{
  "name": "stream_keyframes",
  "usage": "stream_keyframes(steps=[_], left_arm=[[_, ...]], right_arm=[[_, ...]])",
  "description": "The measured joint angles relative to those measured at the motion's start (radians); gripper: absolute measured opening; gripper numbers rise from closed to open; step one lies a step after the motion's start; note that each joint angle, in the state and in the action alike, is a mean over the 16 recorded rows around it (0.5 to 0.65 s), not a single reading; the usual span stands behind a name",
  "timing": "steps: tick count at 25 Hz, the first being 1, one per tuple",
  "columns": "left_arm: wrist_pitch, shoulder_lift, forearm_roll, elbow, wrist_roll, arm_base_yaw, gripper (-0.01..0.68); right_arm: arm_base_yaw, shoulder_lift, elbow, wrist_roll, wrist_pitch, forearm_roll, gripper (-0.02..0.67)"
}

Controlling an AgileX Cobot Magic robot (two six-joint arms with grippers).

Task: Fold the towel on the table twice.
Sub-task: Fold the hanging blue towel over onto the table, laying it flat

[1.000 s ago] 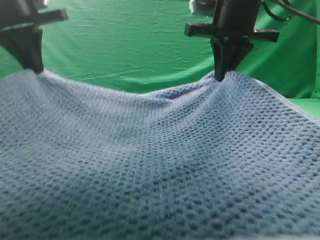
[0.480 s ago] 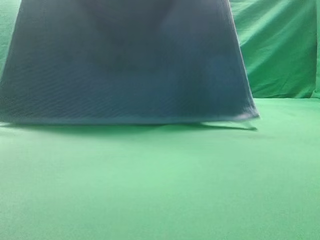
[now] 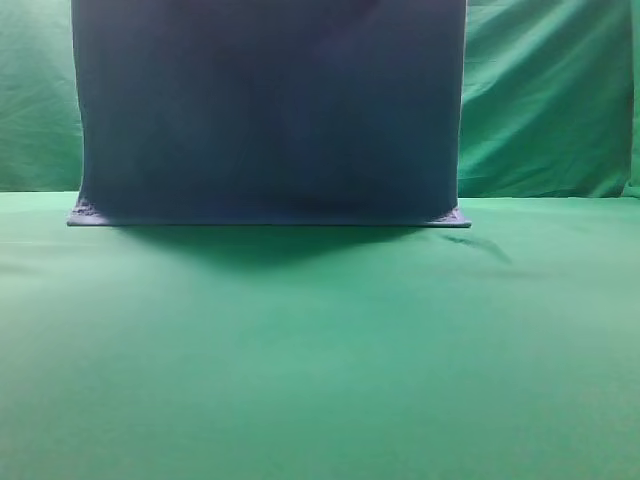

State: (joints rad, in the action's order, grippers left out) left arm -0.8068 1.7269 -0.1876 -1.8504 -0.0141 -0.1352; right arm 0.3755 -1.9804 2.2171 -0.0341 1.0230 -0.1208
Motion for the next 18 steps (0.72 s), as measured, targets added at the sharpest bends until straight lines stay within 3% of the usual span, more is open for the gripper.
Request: stream_keyframes(steps=[8, 18], left_arm=[[0.042, -0.126, -0.017, 0.251, 0.002, -0.001, 0.000], [0.098, -0.399, -0.034, 0.620, 0.002, -0.002, 0.000]], right_arm=[[0.009, 0.103, -0.191, 0.026, 0.064, -0.009, 0.000], [0.071, 0.386, -0.648, 0.121, -0.035, 0.001, 0.000]])
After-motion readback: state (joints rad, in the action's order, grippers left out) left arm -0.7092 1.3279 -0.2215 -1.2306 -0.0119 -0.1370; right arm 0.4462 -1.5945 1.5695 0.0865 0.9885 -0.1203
